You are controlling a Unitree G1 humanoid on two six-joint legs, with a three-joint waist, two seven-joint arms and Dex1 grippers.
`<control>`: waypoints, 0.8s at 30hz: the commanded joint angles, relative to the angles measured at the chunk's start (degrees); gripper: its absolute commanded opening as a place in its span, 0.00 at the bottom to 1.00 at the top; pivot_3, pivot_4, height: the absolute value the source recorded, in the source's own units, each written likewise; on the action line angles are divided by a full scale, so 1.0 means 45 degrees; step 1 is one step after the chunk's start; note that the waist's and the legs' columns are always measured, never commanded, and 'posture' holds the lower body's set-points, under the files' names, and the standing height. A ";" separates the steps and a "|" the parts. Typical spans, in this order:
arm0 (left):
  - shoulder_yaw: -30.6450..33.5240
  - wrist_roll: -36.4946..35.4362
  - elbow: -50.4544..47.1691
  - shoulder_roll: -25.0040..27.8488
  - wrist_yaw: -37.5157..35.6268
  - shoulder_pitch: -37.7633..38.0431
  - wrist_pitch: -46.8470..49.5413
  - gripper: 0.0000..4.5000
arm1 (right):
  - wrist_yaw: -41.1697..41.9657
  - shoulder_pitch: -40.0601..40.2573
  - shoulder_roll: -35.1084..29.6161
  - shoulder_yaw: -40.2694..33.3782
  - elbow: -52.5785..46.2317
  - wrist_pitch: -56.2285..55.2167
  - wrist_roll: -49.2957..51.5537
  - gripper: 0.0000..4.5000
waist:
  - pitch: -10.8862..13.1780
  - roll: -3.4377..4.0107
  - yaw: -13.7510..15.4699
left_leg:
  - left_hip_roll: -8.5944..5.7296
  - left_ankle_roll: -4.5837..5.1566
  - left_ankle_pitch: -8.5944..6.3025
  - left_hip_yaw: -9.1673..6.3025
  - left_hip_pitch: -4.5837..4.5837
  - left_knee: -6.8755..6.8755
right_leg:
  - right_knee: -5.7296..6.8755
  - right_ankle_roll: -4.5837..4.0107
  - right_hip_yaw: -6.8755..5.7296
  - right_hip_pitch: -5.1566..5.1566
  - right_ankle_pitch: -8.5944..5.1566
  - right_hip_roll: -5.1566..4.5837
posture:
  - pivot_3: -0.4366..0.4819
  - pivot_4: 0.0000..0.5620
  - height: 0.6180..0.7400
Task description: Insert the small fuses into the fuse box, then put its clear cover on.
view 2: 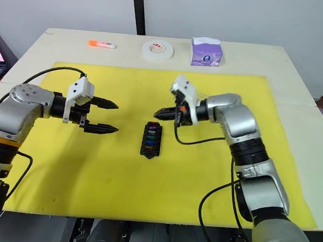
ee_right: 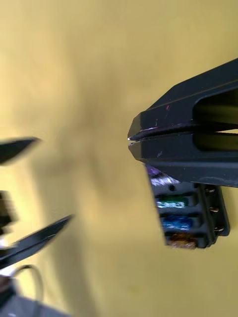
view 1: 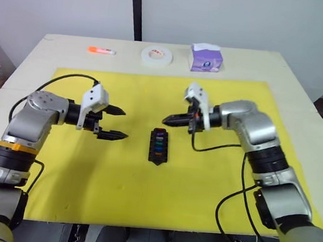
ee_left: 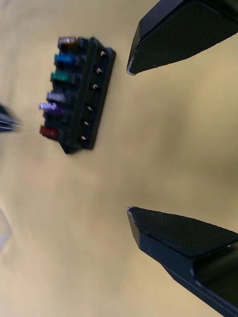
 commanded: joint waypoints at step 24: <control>0.2760 0.1024 0.7188 0.0810 0.2092 -0.1281 -0.4137 1.00 | -0.2819 0.0431 -0.4385 -0.2971 0.4230 -0.2949 -0.1751 0.99 | 0.0001 -0.0001 0.0005 | -0.0002 0.0000 0.0000 0.0025 -0.0003 -0.0009 | -0.0002 0.0001 0.0015 -0.0015 0.0000 -0.0004 | 0.48 0.27 1.00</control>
